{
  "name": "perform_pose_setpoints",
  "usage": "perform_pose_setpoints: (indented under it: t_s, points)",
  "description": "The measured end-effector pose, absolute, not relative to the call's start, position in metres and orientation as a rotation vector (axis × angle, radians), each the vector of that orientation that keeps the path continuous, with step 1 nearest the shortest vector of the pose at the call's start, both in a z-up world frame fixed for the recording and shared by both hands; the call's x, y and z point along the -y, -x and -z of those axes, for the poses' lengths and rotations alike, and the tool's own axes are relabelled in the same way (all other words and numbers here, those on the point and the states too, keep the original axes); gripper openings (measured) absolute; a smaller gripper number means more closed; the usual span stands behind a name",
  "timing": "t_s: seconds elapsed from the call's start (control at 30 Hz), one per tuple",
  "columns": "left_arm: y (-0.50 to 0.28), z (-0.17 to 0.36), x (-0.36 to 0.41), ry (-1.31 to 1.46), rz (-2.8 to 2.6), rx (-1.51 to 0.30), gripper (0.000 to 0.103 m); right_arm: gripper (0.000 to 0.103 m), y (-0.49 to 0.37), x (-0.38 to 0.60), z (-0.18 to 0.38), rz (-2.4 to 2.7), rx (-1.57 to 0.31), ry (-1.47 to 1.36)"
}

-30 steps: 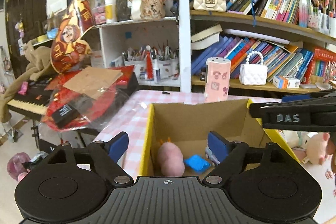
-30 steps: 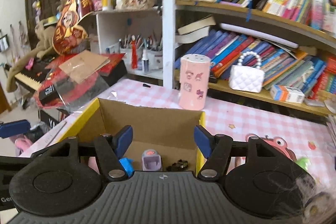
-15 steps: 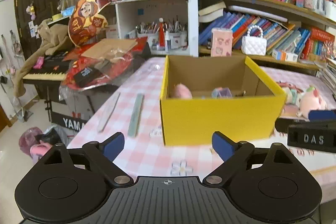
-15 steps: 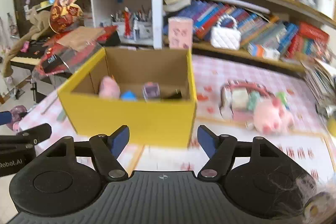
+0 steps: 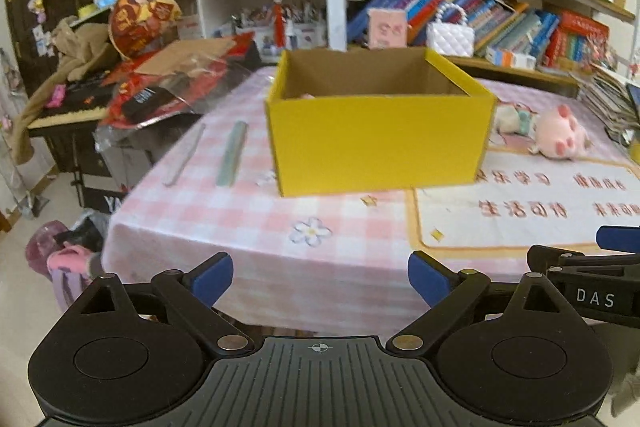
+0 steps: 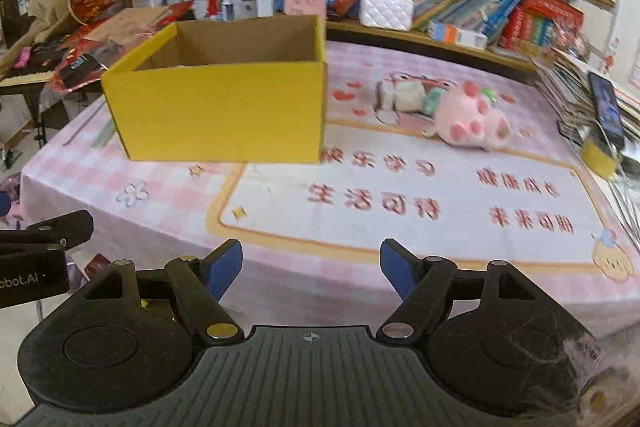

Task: Organize objects
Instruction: 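Withdraw both open grippers up and away from the box, then move both open grippers toward the pink plush pig and green toy figure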

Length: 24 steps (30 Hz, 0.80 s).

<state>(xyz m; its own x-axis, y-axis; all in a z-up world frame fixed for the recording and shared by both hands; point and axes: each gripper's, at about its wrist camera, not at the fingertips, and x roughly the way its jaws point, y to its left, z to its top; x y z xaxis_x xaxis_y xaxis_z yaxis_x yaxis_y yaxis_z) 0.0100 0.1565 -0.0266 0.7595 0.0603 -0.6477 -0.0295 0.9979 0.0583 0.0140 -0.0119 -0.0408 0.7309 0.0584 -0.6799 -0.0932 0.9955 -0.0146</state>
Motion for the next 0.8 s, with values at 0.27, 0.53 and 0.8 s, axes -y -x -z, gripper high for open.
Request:
perform_pose_setpoints:
  t_s: [0.27,0.53,0.8]
  points:
    - [-0.016,0.035,-0.121,-0.1,0.059,-0.737,0.097,0.078,-0.005,0.04,0.045,0.019,-0.771,0.013]
    - [-0.037,0.037,-0.079,-0.147,0.141,-0.741,0.097,0.079,-0.008,0.086,0.048,0.138,-0.781,-0.034]
    - [-0.063,0.04,-0.03,-0.165,0.219,-0.756,0.097,0.08,-0.021,0.139,0.048,0.227,-0.797,-0.059]
